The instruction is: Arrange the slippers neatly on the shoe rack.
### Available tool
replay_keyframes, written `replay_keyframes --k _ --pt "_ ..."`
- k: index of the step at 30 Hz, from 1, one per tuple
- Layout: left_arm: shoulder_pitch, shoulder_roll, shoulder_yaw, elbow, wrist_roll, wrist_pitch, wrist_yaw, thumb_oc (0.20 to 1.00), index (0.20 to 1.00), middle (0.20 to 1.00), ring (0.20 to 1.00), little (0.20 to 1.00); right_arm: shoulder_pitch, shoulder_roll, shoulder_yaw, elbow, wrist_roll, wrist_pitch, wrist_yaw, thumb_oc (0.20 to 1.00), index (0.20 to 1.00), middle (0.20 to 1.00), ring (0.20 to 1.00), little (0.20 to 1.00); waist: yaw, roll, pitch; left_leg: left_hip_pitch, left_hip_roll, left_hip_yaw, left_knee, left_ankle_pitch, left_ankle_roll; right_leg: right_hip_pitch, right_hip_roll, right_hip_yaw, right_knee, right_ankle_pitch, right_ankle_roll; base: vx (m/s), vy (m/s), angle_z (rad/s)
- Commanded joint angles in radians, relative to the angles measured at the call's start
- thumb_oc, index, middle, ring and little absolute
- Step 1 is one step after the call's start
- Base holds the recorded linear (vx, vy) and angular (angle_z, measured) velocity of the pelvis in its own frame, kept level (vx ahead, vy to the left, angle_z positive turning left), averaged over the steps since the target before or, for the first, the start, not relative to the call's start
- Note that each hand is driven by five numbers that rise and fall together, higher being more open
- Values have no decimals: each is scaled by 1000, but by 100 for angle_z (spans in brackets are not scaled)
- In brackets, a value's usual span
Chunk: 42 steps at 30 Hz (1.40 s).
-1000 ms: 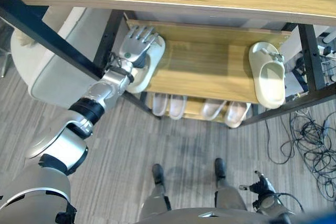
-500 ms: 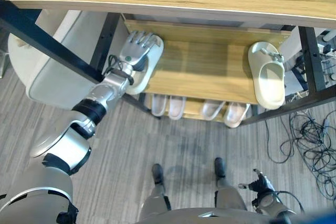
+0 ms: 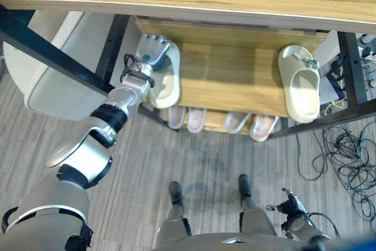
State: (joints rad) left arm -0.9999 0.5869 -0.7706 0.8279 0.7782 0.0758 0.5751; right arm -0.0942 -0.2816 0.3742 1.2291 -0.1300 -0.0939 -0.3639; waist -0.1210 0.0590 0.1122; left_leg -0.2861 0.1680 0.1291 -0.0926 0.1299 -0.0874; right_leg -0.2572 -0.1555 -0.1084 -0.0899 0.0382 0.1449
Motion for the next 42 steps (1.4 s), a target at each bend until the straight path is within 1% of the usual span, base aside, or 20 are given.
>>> replay_keyframes --k 1,6,9,10,12,20,21,23,27,33,35,36,37,39,42 --pt "-92 -1 49 124 26 -8 -13 200 200 200 200 200 -50 -29 19 4 -10 2 -32 1000 1000 1000 1000 1000 4 -29 76 7 -4 -39 5 -62 -35 -43 -22 -4 13 49 52 0 0 0" --pt "-78 -36 53 117 8 -19 -5 200 200 200 200 200 -69 -33 27 4 -16 6 -38 1000 1000 1000 1000 1000 5 -26 85 5 -3 -36 5 -59 -36 -49 -23 1 15 50 50 0 0 0" --pt "-74 -89 53 103 -12 -30 7 200 200 200 200 200 -87 -35 32 8 -23 12 -48 1000 1000 1000 1000 1000 3 -21 96 0 -4 -33 5 -57 -37 -57 -24 6 18 52 49 0 0 0" --pt "-75 -90 53 104 -12 -30 7 200 200 200 200 200 -87 -36 31 8 -23 12 -48 1000 1000 1000 1000 1000 4 -20 96 0 -3 -33 5 -57 -37 -58 -24 7 18 52 49 0 0 0" --pt "-88 -123 29 87 2 -39 11 200 200 200 200 200 -97 -39 30 15 -19 14 -52 1000 1000 1000 1000 1000 0 -12 100 -3 -2 -27 5 -56 -38 -67 -26 13 19 53 49 -16 -13 -4" --pt "-116 -251 3 67 -4 -48 24 200 200 200 200 200 -129 -42 33 24 -12 19 -66 1000 1000 1000 1000 1000 -11 20 108 -4 -3 -9 5 -57 -37 -86 -32 36 23 54 49 1 -1 0" --pt "-116 -251 3 67 -4 -48 24 200 200 200 200 200 -129 -42 33 24 -12 19 -66 1000 1000 1000 1000 1000 -11 20 108 -4 -3 -9 5 -57 -37 -87 -32 37 23 54 49 2 2 -4" --pt "-127 -293 -7 72 -7 -53 28 200 200 200 200 200 -142 -48 35 30 -12 20 -70 1000 1000 1000 1000 1000 -18 32 111 -4 -5 -1 5 -57 -37 -91 -31 46 22 55 49 2 2 -4" --pt "-135 -342 -5 72 -29 -61 39 200 200 200 200 200 -146 -51 37 30 -8 17 -79 1000 1000 1000 1000 1000 -30 48 113 -2 -3 11 5 -57 -38 -98 -32 57 18 58 49 1 -2 -1" --pt "-149 -361 -11 32 -25 -69 45 200 200 200 200 200 -136 -60 32 26 -4 10 -82 1000 1000 1000 1000 1000 -35 61 106 8 -2 16 5 -58 -40 -93 -30 60 17 57 48 4 -8 -5" --pt "-143 -353 -7 -20 -15 -75 48 200 200 200 200 200 -129 -60 29 22 0 8 -81 1000 1000 1000 1000 1000 -33 64 102 15 -2 12 5 -60 -40 -83 -30 57 17 54 48 6 -9 -4" --pt "-116 -341 -6 -89 4 -88 55 200 200 200 200 200 -125 -63 29 17 -4 8 -82 1000 1000 1000 1000 1000 -26 65 97 22 -6 6 5 -62 -40 -71 -30 51 18 48 47 0 0 0" --pt "-115 -340 -6 -91 5 -88 54 200 200 200 200 200 -124 -63 30 17 -4 8 -82 1000 1000 1000 1000 1000 -28 65 97 22 -6 4 5 -62 -40 -69 -30 50 17 48 47 0 0 0" --pt "-69 -332 -11 -159 34 -108 62 200 200 200 200 200 -120 -65 32 8 -12 2 -83 1000 1000 1000 1000 1000 -25 64 99 27 -10 -2 5 -67 -39 -60 -30 45 19 44 45 -28 -6 -4" --pt "-34 -320 -9 -189 45 -117 64 200 200 200 200 200 -120 -65 33 0 -10 -1 -84 1000 1000 1000 1000 1000 -22 61 102 29 -13 -2 5 -68 -36 -61 -33 45 23 44 46 0 0 0"
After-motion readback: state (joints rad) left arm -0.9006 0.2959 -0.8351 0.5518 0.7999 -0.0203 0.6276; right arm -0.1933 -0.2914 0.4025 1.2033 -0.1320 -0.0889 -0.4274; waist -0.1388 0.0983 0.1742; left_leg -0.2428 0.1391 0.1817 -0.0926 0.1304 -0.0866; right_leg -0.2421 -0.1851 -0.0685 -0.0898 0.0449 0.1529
